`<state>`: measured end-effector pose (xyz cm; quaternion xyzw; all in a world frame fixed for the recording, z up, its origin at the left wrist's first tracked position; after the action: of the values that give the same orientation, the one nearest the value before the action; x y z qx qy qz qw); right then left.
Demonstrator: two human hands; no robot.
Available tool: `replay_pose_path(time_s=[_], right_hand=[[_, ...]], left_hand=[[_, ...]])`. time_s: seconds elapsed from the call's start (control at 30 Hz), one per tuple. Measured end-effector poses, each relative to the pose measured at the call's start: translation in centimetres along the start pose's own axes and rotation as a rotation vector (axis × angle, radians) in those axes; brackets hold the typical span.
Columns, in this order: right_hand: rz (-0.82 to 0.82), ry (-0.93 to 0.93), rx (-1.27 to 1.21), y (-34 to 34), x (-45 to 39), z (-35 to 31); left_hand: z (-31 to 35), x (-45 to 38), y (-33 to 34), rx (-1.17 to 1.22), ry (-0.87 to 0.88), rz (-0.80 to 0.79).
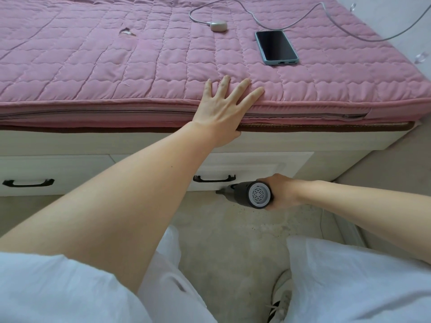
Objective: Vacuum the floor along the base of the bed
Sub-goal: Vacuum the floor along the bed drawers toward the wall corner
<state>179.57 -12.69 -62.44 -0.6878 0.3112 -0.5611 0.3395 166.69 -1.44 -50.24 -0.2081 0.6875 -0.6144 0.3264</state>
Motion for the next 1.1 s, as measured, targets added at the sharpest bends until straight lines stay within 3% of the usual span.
replay_pose_path(time_s=[0.27,1.1], right_hand=[[-0.057,0.032,0.003,-0.2,1.1,0.7],[0.026,0.138,-0.064,0.4,3.3,3.6]], left_hand=[[0.0,0.0,0.0,0.004,-0.006,-0.005],[1.2,0.3,-0.8,0.014,-0.037,-0.064]])
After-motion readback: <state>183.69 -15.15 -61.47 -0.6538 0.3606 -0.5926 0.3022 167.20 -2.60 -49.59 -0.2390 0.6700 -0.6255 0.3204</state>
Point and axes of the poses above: each hand's wrist, its own x-axis away from the middle knuckle, its own y-axis out of the palm, z = x × y, the point moved 5 cm from there along -x, towards the middle knuckle, and after that the axes turned 10 degrees about x, right-handed, at the moved point
